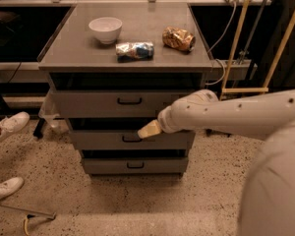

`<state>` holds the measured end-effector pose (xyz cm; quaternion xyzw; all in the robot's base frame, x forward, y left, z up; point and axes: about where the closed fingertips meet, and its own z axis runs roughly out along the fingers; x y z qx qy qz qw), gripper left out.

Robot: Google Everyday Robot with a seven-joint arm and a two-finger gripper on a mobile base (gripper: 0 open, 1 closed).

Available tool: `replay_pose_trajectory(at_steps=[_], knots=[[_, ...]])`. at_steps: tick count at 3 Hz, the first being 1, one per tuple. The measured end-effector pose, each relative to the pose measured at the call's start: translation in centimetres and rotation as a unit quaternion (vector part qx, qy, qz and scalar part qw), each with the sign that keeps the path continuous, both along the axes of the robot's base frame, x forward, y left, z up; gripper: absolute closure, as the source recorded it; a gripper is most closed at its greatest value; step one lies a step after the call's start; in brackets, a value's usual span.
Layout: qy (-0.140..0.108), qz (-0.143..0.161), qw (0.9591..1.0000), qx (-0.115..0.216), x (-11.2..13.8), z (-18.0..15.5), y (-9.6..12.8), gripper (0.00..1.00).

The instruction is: Close top drawer

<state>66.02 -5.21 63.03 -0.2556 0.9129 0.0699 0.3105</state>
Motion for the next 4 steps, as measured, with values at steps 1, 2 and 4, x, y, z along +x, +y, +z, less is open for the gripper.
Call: replay_pose_trajectory(at_steps=[1,2,4], knots=[[0.001,-0.028,0.9994,-0.018,-5.7,0.5,-7.1,0.00],[-0.022,-0.107,0.9940,-0.003,-11.3,2.5,-14.2,0.00],[-0.023,-0.250,0.9679,-0.001,-26.0,3.6,-25.9,0.00]])
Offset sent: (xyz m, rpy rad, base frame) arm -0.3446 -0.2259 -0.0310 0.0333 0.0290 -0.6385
